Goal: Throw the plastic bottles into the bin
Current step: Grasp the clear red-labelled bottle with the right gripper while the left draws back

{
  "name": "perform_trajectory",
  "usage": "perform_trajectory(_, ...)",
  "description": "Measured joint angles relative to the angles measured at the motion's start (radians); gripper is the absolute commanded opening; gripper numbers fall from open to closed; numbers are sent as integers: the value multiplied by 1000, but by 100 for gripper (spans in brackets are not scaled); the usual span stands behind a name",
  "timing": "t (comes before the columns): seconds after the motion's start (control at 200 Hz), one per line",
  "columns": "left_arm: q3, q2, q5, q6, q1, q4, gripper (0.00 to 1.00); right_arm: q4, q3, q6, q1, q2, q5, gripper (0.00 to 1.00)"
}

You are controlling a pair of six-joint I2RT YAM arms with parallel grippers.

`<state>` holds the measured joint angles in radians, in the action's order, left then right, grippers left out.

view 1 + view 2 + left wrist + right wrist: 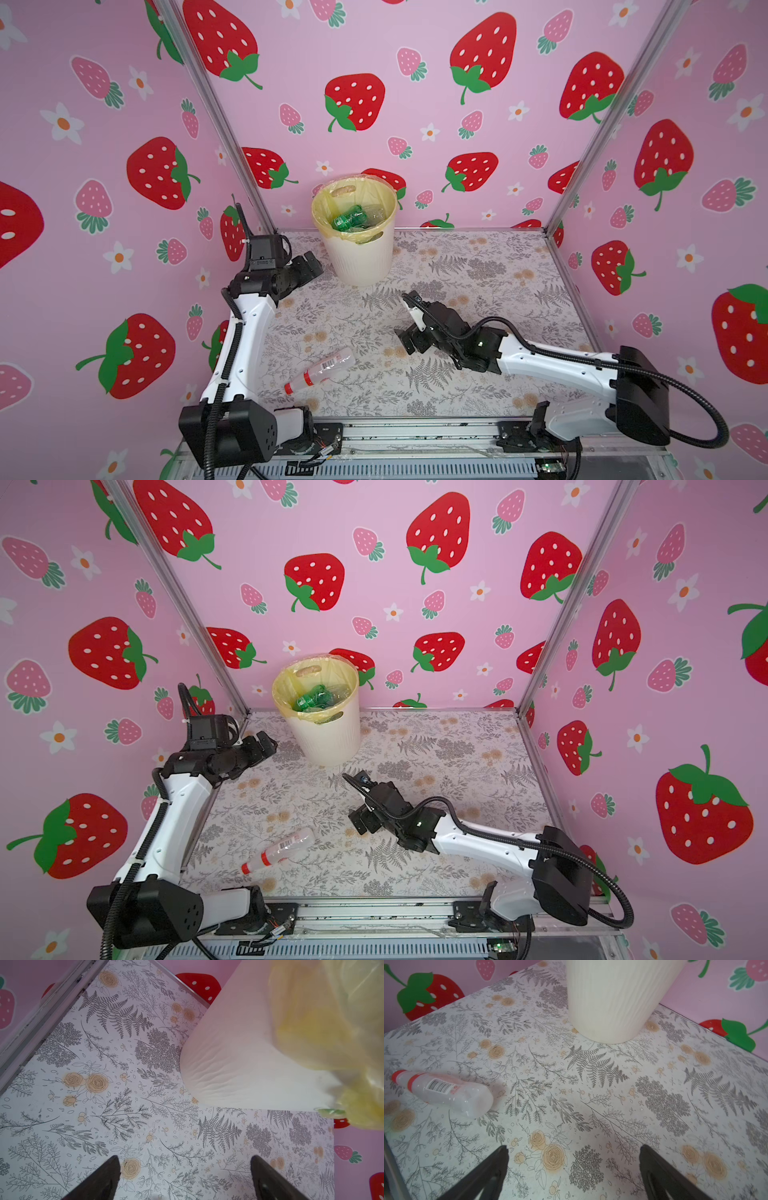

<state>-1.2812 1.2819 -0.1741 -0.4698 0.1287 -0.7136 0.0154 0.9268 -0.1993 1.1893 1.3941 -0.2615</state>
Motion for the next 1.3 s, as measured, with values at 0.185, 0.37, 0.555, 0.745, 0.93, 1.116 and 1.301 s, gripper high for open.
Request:
perform_trajectory(0.185,69,-6,-66,-26,74,17,99,-81,2,148,37,25,107,99)
perform_trajectory(0.37,114,-7,-98,-37,101,17,99,-115,62,280,55,101,228,99)
perform_trajectory(0.555,177,-21,-100,-40,106,29,99,-110,171,394,82,217,331,99)
perform_trajectory(0.745,205,-28,-100,-39,114,39,99,-42,299,503,121,349,369,99)
perform_trajectory(0.93,237,-76,-99,-44,117,55,99,31,416,569,139,482,395,99)
perform_trajectory(1.116,239,-96,-108,-54,128,70,99,101,523,623,148,599,402,99)
perform_trajectory(1.301,253,-96,-126,-63,137,86,99,144,597,669,149,675,401,99)
